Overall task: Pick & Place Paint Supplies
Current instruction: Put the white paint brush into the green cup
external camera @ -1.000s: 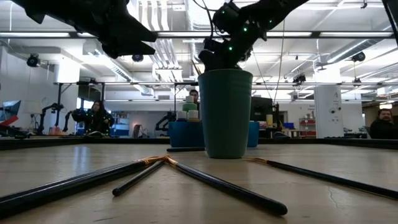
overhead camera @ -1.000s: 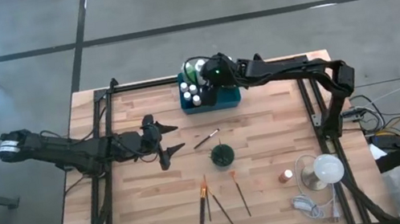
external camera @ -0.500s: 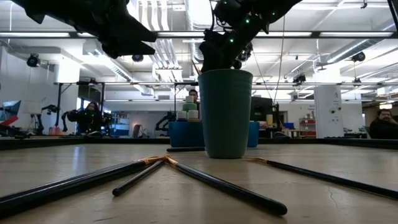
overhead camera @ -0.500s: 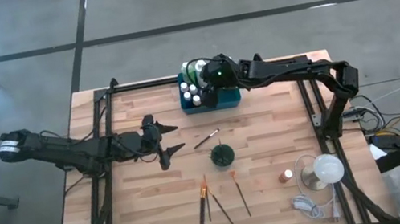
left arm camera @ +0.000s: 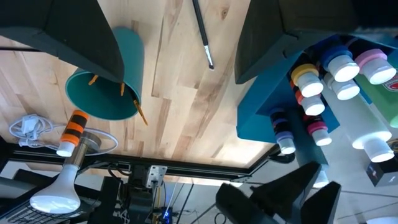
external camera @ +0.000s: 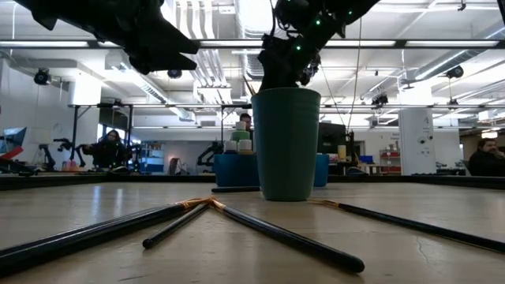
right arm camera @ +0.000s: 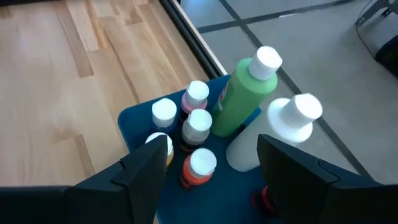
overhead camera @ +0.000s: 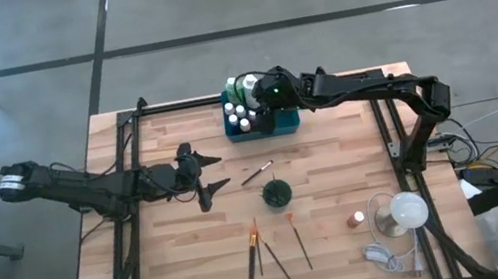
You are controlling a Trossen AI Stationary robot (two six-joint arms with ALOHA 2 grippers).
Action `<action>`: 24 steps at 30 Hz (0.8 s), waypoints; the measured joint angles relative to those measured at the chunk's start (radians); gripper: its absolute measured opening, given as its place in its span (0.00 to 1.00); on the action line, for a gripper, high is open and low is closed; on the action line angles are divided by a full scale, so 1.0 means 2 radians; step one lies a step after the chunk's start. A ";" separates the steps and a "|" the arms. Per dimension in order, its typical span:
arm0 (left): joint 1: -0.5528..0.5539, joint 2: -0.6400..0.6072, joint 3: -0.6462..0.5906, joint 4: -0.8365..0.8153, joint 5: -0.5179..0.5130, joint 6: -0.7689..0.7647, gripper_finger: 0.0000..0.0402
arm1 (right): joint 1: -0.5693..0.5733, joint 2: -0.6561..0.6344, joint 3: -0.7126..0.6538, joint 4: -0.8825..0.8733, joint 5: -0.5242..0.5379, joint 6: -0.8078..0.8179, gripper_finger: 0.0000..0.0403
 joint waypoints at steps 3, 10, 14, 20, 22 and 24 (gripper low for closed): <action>0.000 0.000 0.000 -0.001 0.000 0.000 0.77 | 0.003 -0.011 0.000 -0.002 0.001 -0.003 0.63; 0.000 0.000 0.000 -0.003 0.000 0.000 0.77 | 0.015 -0.045 0.000 -0.013 0.001 -0.004 0.68; 0.000 0.000 0.000 -0.003 0.000 0.000 0.77 | 0.027 -0.065 0.000 -0.023 0.001 -0.006 0.69; 0.000 0.000 0.000 -0.005 0.000 0.000 0.77 | 0.048 -0.084 0.000 -0.034 0.016 -0.020 0.66; 0.000 0.000 0.000 -0.009 0.000 -0.003 0.77 | 0.057 -0.091 0.000 -0.043 0.024 -0.024 0.63; 0.000 0.000 0.000 -0.013 0.000 -0.004 0.77 | 0.065 -0.099 0.000 -0.058 0.029 -0.024 0.62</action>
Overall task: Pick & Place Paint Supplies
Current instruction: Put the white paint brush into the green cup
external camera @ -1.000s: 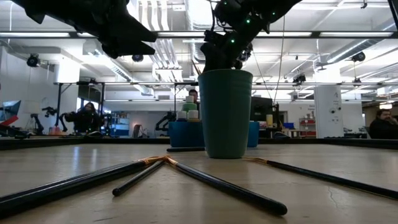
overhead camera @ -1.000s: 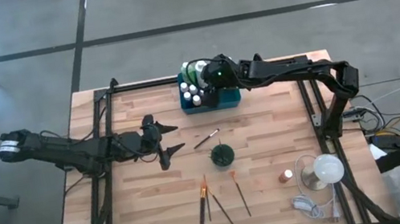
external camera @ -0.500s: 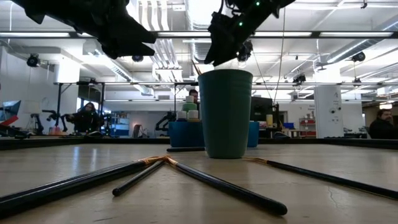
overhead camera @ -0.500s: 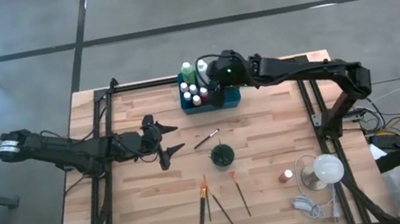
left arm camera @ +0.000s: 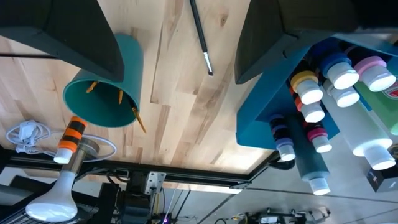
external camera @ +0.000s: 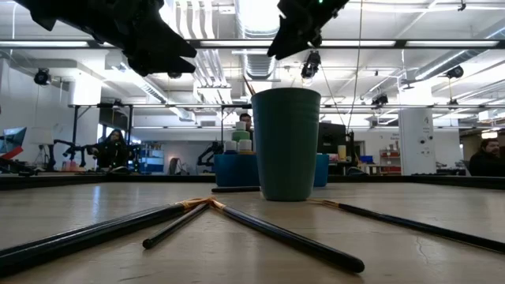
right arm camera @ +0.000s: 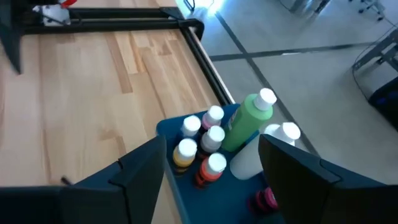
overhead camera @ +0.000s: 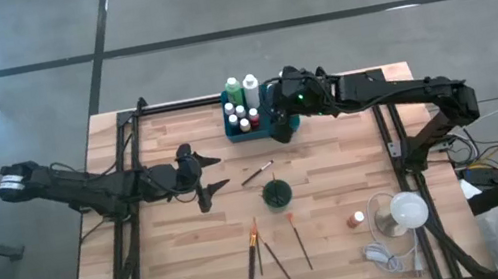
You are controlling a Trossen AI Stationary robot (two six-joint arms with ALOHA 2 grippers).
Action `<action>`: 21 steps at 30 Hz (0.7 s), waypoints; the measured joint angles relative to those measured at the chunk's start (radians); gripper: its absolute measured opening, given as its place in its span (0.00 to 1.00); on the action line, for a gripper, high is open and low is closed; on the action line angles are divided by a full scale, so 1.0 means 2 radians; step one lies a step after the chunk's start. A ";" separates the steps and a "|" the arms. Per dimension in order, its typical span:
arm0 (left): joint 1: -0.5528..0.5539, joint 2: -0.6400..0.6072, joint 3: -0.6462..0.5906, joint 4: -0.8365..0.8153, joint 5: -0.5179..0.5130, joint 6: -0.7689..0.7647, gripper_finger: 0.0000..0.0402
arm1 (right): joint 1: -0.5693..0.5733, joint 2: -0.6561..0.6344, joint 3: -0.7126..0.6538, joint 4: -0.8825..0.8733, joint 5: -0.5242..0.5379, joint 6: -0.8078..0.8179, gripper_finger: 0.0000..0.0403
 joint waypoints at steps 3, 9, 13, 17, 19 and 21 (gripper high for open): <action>0.000 0.000 0.000 -0.015 0.003 -0.006 0.77 | 0.013 -0.015 -0.001 -0.025 0.019 0.006 0.60; 0.000 0.000 0.000 -0.044 0.024 -0.026 0.77 | 0.041 -0.056 0.000 -0.082 0.057 0.037 0.60; 0.000 0.003 -0.001 -0.048 0.028 -0.041 0.77 | 0.056 -0.082 -0.002 -0.114 0.063 0.056 0.63; 0.000 0.016 -0.003 -0.048 0.028 -0.055 0.77 | 0.065 -0.102 -0.002 -0.149 0.062 0.073 0.66; 0.000 0.023 -0.004 -0.049 0.028 -0.056 0.77 | 0.072 -0.109 -0.002 -0.171 0.060 0.087 0.67; 0.000 0.029 -0.004 -0.048 0.028 -0.056 0.77 | 0.085 -0.114 -0.002 -0.193 0.060 0.104 0.67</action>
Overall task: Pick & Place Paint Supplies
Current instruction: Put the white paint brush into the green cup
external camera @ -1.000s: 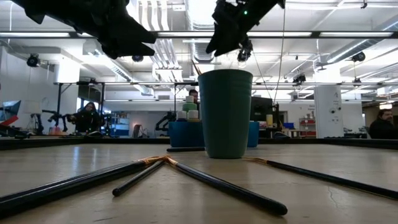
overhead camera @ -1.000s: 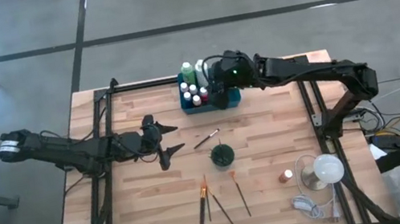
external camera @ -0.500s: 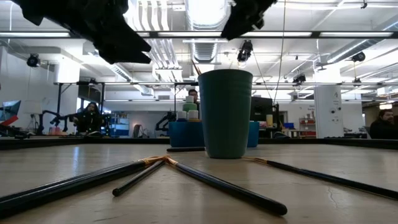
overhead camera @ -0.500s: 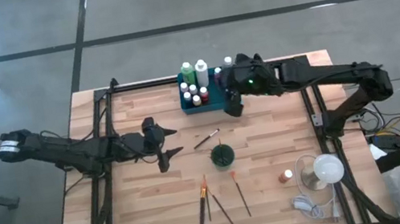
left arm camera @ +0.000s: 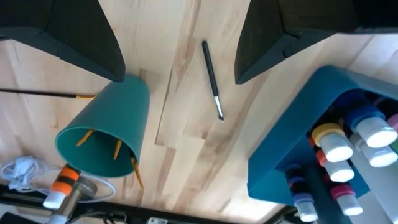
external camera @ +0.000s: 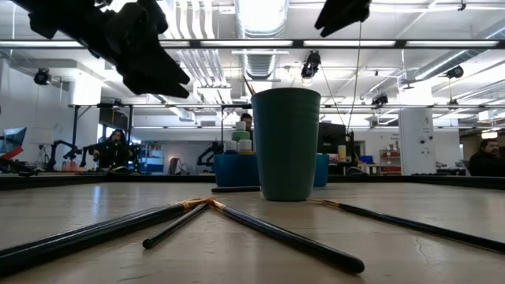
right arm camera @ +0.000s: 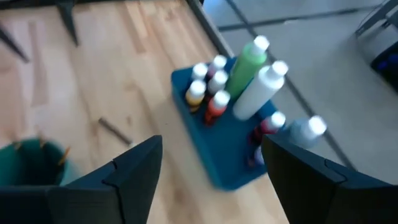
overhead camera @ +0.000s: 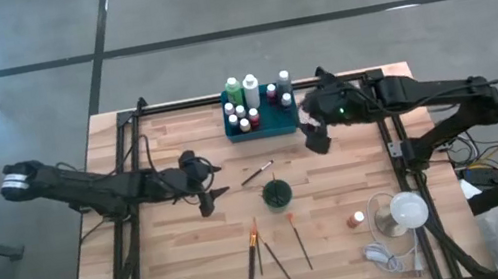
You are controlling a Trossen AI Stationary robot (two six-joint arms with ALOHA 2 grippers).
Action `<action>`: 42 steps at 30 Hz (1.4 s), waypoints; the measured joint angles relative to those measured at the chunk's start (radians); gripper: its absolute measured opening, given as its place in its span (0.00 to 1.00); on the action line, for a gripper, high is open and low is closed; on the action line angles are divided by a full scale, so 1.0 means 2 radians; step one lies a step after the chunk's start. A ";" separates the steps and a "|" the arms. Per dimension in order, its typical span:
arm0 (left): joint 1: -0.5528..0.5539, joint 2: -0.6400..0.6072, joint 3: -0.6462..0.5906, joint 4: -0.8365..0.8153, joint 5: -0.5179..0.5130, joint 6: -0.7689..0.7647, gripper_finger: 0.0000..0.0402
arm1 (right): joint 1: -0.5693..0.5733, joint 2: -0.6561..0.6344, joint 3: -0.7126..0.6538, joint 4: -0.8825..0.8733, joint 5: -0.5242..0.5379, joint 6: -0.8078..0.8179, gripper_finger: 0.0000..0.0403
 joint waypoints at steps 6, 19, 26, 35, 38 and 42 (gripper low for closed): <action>0.000 0.005 0.000 0.000 0.000 0.003 0.77 | 0.050 -0.002 0.000 -0.087 -0.002 0.072 0.63; 0.000 0.005 0.000 0.002 -0.004 0.022 0.77 | 0.126 -0.002 0.000 -0.183 -0.028 0.226 0.61; 0.009 0.004 0.000 0.003 -0.008 0.026 0.77 | 0.147 -0.001 0.000 -0.184 -0.026 0.254 0.65; 0.052 0.004 0.001 -0.017 0.023 0.046 0.76 | 0.148 -0.002 -0.003 -0.200 -0.007 0.270 0.58; 0.066 0.004 0.001 -0.022 0.040 0.048 0.76 | 0.148 -0.002 -0.006 -0.201 0.004 0.268 0.57; 0.079 0.004 0.001 -0.037 0.040 0.048 0.76 | 0.148 -0.002 -0.008 -0.207 0.011 0.267 0.57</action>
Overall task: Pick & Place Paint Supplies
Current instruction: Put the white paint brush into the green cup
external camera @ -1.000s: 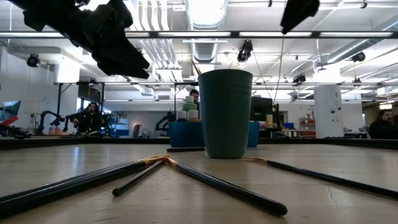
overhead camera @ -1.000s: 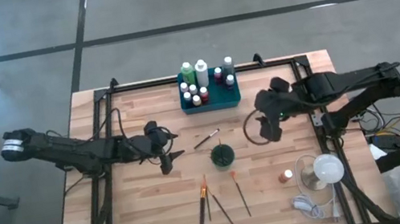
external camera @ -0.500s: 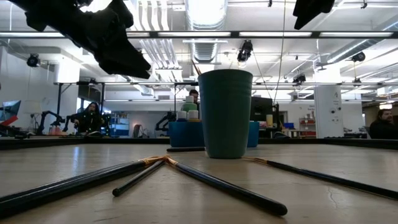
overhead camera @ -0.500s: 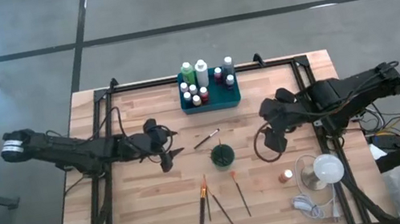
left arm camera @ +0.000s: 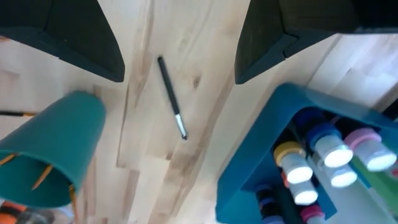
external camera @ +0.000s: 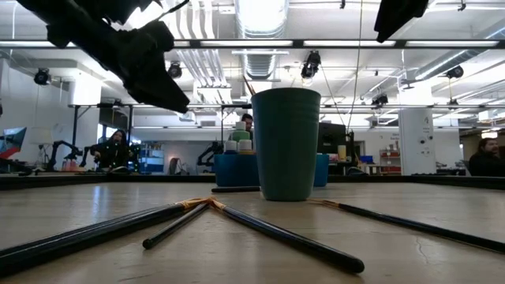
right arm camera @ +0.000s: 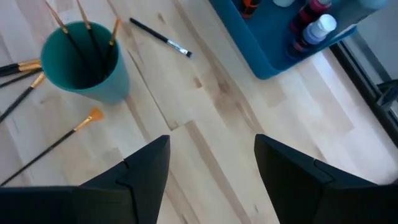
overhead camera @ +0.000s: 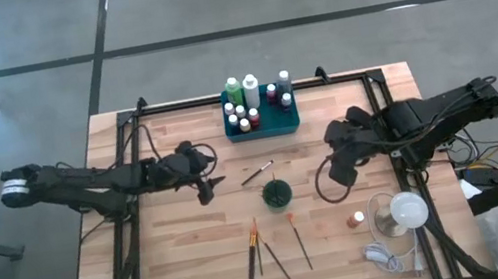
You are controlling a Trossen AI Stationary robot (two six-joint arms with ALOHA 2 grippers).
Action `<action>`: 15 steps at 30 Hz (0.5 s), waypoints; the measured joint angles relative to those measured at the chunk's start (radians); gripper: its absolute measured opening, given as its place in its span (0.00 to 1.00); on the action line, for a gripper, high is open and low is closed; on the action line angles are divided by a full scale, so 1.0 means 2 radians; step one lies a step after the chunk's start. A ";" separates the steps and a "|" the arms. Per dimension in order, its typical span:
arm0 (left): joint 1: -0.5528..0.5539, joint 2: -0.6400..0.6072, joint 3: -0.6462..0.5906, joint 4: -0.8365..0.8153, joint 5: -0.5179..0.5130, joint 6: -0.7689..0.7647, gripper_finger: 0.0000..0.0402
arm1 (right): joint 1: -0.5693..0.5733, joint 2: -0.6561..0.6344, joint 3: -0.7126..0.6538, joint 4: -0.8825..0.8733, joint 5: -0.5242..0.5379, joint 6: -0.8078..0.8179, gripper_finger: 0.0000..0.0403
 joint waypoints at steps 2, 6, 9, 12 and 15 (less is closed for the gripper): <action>0.005 0.000 0.000 -0.009 0.000 -0.003 0.77 | 0.000 0.000 -0.003 -0.002 0.006 -0.001 0.58; 0.014 0.002 0.000 -0.022 0.012 -0.019 0.76 | -0.001 0.000 -0.011 0.003 0.040 -0.013 0.61; 0.016 0.006 0.000 -0.031 0.015 -0.031 0.77 | -0.003 0.001 -0.022 0.023 0.069 -0.034 0.62; 0.017 0.013 0.000 -0.037 0.018 -0.041 0.76 | -0.014 0.001 -0.035 0.054 0.072 -0.077 0.63; 0.017 0.021 0.000 -0.037 0.018 -0.041 0.77 | -0.033 0.001 -0.053 0.085 0.066 -0.123 0.62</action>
